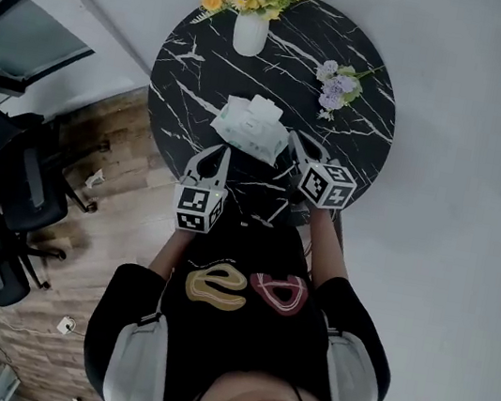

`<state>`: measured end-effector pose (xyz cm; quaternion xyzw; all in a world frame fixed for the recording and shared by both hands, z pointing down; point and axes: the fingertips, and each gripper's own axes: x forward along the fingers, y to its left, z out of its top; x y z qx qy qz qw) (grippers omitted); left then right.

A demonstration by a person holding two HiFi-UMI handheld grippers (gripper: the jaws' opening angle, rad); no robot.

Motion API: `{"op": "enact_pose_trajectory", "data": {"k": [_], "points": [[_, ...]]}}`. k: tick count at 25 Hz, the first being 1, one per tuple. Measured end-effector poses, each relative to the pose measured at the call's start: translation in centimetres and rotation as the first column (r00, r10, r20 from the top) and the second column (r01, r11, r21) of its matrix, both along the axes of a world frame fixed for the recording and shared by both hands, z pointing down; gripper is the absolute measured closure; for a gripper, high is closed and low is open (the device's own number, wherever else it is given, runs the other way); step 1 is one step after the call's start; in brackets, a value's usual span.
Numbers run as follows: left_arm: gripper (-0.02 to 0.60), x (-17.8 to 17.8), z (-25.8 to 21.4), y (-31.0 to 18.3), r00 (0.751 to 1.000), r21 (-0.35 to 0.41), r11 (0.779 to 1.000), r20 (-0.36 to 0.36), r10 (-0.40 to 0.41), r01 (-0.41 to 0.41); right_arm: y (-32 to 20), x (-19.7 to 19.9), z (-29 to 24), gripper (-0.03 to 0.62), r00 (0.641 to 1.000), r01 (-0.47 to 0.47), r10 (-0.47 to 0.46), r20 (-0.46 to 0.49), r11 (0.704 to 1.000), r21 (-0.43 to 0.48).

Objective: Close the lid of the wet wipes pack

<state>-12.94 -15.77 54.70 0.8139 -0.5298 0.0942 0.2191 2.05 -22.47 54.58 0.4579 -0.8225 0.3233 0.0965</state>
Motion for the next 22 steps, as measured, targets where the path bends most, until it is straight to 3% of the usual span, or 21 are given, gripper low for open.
{"op": "enact_pose_trajectory", "data": {"k": [5, 15, 22], "points": [[0.563, 0.4, 0.5, -1.5, 1.000, -0.014, 1.000, 0.015, -0.005, 0.005, -2.4, -0.3, 0.9, 0.528, 0.999, 0.041, -0.038, 0.035, 0.995, -0.095], [0.563, 0.9, 1.8, -4.0, 0.996, -0.055, 0.998, 0.079, -0.033, 0.037, -6.2, -0.6, 3.4, 0.539, 0.994, 0.103, -0.094, 0.055, 0.979, -0.178], [0.563, 0.6, 3.3, -5.3, 0.991, -0.097, 0.992, 0.115, -0.073, 0.084, -8.0, 0.3, 6.6, 0.539, 0.990, 0.064, -0.021, 0.137, 0.944, -0.322]]}}
